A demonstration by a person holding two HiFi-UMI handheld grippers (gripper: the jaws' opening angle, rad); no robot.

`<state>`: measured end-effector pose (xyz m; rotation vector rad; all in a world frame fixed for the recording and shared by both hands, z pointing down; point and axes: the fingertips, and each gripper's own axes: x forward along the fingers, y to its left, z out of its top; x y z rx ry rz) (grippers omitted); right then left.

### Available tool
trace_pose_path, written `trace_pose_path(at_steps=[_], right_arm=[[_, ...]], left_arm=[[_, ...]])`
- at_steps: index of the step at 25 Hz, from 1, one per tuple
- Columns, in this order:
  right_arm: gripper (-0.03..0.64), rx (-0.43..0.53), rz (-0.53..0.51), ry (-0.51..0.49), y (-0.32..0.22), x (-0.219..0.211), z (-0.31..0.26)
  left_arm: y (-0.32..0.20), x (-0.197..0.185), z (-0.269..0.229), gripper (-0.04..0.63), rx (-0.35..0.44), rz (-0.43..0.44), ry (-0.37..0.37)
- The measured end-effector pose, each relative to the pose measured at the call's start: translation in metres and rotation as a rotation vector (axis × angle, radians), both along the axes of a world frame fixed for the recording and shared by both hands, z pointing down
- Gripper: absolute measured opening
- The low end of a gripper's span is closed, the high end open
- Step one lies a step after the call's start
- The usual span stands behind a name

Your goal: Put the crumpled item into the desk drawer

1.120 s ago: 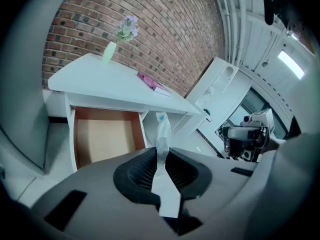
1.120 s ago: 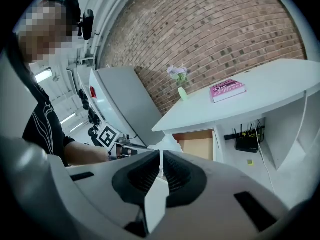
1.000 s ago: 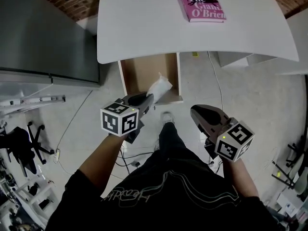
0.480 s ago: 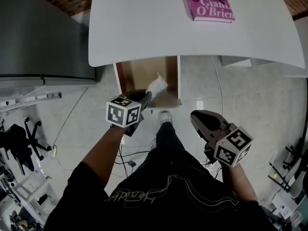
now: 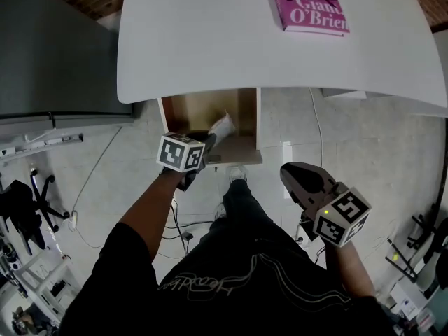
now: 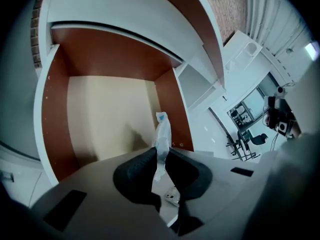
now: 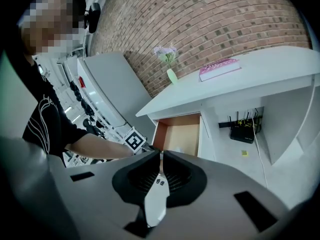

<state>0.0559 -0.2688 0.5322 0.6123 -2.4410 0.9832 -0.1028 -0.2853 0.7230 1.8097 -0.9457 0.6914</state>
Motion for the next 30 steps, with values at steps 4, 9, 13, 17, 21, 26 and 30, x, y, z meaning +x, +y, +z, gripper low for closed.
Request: trace_pose_path(at_steps=[4,9,13,17,21,26,30], right_arm=[[0.051,-0.015,-0.001,0.006,0.0,0.001,0.012],[0.051,-0.025,0.003,0.014,0.0,0.004,0.027],[0.051,-0.016,0.014,0.016,-0.002,0.008,0.032],[0.051,-0.01,0.021,0.02,-0.003,0.012,0.035],[0.051,-0.003,0.024,0.02,-0.006,0.012,0.037],[0.051,-0.01,0.024,0.017,-0.008,0.008,0.036],[0.051,-0.009,0.026,-0.001,-0.01,0.003,0.028]], left_arm=[[-0.004,-0.003,0.024,0.066,-0.044,0.011,-0.009],[-0.007,-0.005,0.047,0.066,-0.093,0.01,-0.016],[-0.009,-0.009,0.06,0.066,-0.109,0.028,-0.053],[-0.011,-0.013,0.07,0.066,-0.13,0.004,-0.058],[-0.013,-0.021,0.081,0.091,-0.167,-0.065,-0.052],[-0.02,-0.026,0.081,0.224,-0.164,-0.153,-0.037],[-0.027,-0.026,0.064,0.307,-0.117,-0.183,-0.039]])
